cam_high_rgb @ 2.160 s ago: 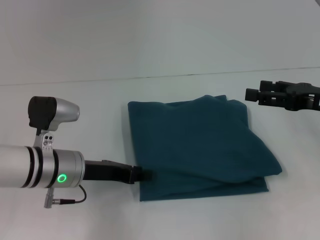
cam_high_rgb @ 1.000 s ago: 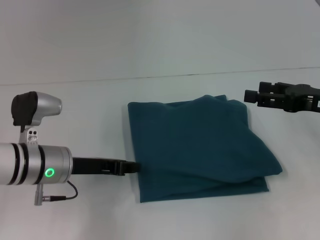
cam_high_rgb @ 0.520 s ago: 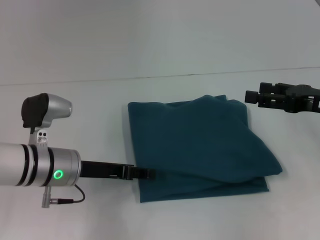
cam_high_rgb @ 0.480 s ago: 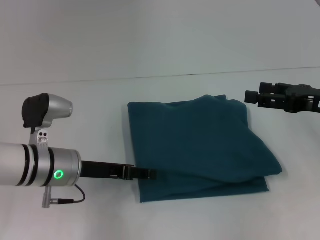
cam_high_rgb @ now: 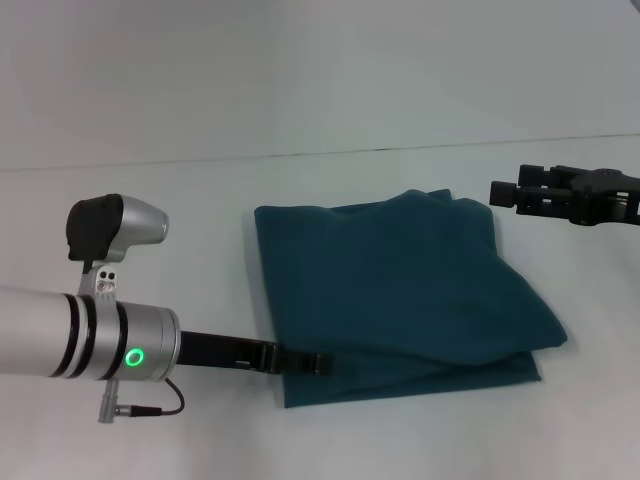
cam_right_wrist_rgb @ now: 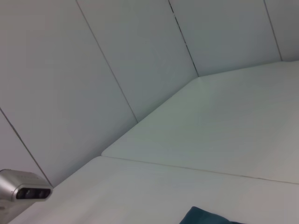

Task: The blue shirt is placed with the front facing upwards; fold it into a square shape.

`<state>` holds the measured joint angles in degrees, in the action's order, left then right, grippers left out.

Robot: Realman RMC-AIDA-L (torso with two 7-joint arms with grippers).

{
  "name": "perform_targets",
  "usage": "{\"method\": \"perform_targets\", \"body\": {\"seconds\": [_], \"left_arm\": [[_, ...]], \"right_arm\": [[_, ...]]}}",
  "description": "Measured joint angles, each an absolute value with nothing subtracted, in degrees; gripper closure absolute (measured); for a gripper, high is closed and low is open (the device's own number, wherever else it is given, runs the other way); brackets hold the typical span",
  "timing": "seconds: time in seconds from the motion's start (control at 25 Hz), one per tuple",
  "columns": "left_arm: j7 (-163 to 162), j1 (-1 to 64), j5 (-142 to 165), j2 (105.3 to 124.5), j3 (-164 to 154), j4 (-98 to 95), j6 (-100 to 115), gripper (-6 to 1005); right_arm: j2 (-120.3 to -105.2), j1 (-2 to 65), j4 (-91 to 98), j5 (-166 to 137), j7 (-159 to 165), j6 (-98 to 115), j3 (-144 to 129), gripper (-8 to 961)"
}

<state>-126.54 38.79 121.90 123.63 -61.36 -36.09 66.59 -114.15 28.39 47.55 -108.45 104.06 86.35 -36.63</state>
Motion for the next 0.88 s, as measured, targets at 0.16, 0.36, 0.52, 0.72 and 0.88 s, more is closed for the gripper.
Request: {"method": "perform_targets", "body": {"seconds": [0.16,0.36,0.52,0.72,0.88], "left_arm": [[-126.4,39.0,121.9,123.66,-61.7,-36.1,66.6,114],[-126.3,39.2,121.9,123.66,-63.7,-36.5,65.8,125],[-126.5,39.2,122.7,123.71,-65.1,-36.7,63.3,145],[-126.7,39.4,123.1,123.75,-65.3,-36.8,62.2,170],[-126.7,39.5,123.1,123.75,-65.4,-36.8,62.4,411]], "right_arm": [[-114.15,28.4,47.5,-108.4,104.0,86.4,-36.5,32],[-114.15,28.3,47.5,-108.4,103.8,86.4,-36.5,31],[-114.15,28.3,47.6,-108.4,103.7,86.4,-36.5,31],[-114.15,28.3,47.5,-108.4,103.9,86.4,-36.5,32],[-114.15,28.2,47.5,-108.2,103.8,86.4,-36.5,32]]}}
